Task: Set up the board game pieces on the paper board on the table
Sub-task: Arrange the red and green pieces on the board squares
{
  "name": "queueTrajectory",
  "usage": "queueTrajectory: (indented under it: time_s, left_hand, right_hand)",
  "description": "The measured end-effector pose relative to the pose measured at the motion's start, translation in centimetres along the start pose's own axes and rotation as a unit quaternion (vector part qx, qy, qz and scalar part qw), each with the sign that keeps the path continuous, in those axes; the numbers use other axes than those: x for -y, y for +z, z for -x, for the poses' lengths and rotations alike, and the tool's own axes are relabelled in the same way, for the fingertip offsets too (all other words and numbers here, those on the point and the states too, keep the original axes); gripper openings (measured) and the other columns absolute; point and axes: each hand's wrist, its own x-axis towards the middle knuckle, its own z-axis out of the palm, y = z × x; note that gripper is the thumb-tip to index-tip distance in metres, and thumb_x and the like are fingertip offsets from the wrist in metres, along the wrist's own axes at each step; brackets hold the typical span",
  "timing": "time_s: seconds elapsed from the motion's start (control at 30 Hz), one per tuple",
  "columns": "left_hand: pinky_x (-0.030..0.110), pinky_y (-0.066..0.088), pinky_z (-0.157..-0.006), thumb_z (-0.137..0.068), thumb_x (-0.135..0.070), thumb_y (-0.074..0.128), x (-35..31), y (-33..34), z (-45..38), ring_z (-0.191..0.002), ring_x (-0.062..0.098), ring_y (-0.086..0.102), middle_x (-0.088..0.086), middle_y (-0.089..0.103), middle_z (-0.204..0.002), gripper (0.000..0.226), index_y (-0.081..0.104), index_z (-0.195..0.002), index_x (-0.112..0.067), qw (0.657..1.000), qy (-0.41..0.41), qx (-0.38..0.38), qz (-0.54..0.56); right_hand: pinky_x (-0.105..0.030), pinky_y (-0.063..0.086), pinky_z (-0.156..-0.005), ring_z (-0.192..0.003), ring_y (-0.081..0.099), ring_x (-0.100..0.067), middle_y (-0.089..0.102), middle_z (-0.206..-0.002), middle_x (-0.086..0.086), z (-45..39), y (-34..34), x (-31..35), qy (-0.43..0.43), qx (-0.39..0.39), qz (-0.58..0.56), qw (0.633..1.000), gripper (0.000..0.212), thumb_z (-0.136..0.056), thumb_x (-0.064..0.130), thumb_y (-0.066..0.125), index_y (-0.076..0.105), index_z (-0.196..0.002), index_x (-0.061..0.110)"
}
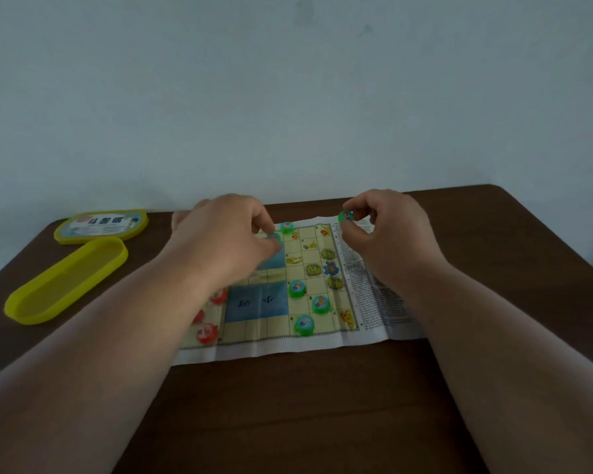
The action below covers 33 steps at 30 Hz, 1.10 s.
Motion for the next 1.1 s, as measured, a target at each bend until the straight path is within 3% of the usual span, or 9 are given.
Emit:
queueTrajectory:
  time_s: [0.2,0.47,0.6,0.73,0.9,1.1]
  left_hand:
    - [0.049,0.036,-0.103,-0.084,-0.060,0.075,-1.6,1.1,-3.5,-0.110,0.016,0.061,-0.021,0.069,-0.101,0.024,0.070,-0.097,-0.040,0.999,0.036,0.021,-0.031]
    - [0.051,0.036,-0.106,-0.085,-0.063,0.072,-1.7,2.7,-3.8,-0.122,0.018,0.057,-0.015,0.067,-0.121,0.030,0.068,-0.109,-0.045,0.995,0.049,0.066,-0.059]
    - [0.051,0.038,-0.109,-0.095,-0.038,0.068,-1.0,1.9,-4.1,-0.121,0.019,0.060,-0.014,0.065,-0.115,0.018,0.065,-0.111,-0.043,0.999,0.033,0.027,-0.021]
    - [0.050,0.039,-0.110,-0.097,-0.023,0.062,-0.2,1.3,-5.0,-0.119,0.016,0.060,-0.018,0.063,-0.111,0.025,0.067,-0.113,-0.041,0.999,0.015,0.037,-0.026]
    - [0.051,0.045,-0.108,-0.095,-0.033,0.069,-0.5,2.3,-5.2,-0.118,0.015,0.058,-0.015,0.063,-0.120,0.028,0.067,-0.122,-0.042,0.993,0.045,0.103,-0.025]
    - [0.052,0.047,-0.105,-0.097,-0.044,0.067,-0.5,2.9,-5.7,-0.114,0.017,0.060,-0.010,0.066,-0.124,0.027,0.068,-0.123,-0.042,0.992,0.052,0.106,-0.036]
  right_hand:
    - [-0.040,0.054,-0.091,-0.105,0.060,-0.016,0.067,-0.105,0.010,-0.7,0.6,-0.2,-0.013,-0.016,0.005,1.000,0.025,-0.093,0.030,0.072,0.074,-0.118,0.027]
    - [-0.028,0.041,-0.085,-0.109,0.051,-0.011,0.069,-0.109,0.011,-0.6,0.5,0.0,-0.053,-0.021,0.023,0.998,0.028,-0.094,0.031,0.070,0.074,-0.122,0.026]
    - [-0.028,0.040,-0.086,-0.110,0.048,-0.009,0.068,-0.111,0.013,-0.4,0.7,0.3,-0.049,-0.013,0.031,0.998,0.027,-0.097,0.032,0.070,0.072,-0.123,0.027]
    - [-0.034,0.046,-0.096,-0.116,0.051,-0.013,0.069,-0.111,0.012,-0.2,1.1,0.6,-0.051,0.017,0.049,0.997,0.022,-0.098,0.032,0.069,0.074,-0.119,0.029]
    - [-0.044,0.048,-0.099,-0.119,0.051,-0.016,0.069,-0.113,0.013,-0.3,1.1,0.8,-0.042,0.042,0.071,0.996,0.018,-0.099,0.033,0.068,0.075,-0.115,0.032]
    - [-0.046,0.047,-0.098,-0.119,0.052,-0.018,0.070,-0.115,0.012,-0.3,1.0,0.9,-0.032,0.068,0.101,0.992,0.016,-0.099,0.031,0.066,0.075,-0.112,0.034]
